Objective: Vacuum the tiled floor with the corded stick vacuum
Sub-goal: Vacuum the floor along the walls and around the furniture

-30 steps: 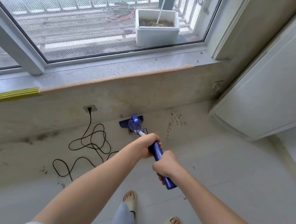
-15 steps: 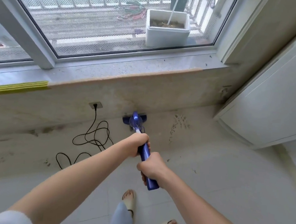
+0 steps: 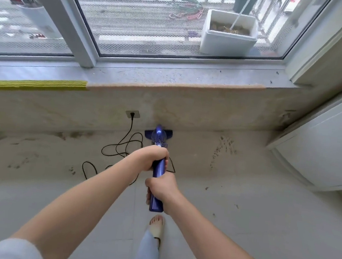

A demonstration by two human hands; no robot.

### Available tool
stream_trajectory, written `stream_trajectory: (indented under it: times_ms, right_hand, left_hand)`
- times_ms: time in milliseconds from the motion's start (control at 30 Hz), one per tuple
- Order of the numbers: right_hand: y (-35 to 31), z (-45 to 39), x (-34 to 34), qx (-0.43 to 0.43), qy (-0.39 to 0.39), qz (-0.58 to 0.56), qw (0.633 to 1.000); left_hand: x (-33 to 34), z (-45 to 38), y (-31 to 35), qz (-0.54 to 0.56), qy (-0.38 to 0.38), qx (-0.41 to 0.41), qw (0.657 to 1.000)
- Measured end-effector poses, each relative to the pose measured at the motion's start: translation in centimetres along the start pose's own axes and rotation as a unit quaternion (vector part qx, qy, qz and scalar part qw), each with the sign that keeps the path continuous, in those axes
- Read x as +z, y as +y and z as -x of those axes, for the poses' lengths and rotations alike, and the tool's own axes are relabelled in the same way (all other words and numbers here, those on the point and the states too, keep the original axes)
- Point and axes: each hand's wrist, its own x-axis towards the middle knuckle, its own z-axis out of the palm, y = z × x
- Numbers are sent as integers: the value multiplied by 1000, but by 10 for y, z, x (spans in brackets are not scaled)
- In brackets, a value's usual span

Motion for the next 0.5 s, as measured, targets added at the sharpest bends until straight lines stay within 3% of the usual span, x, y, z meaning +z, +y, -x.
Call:
stream_trajectory:
  times_ms: [200,500]
  right_hand:
    - [0,0,34,23,14,-22,999]
    - [-25,-9,31,0,18,44,999]
  left_hand:
    - [-29,3,-6,-32,-19,-13,999]
    - [-44,-4,6,72,-60,-23,995]
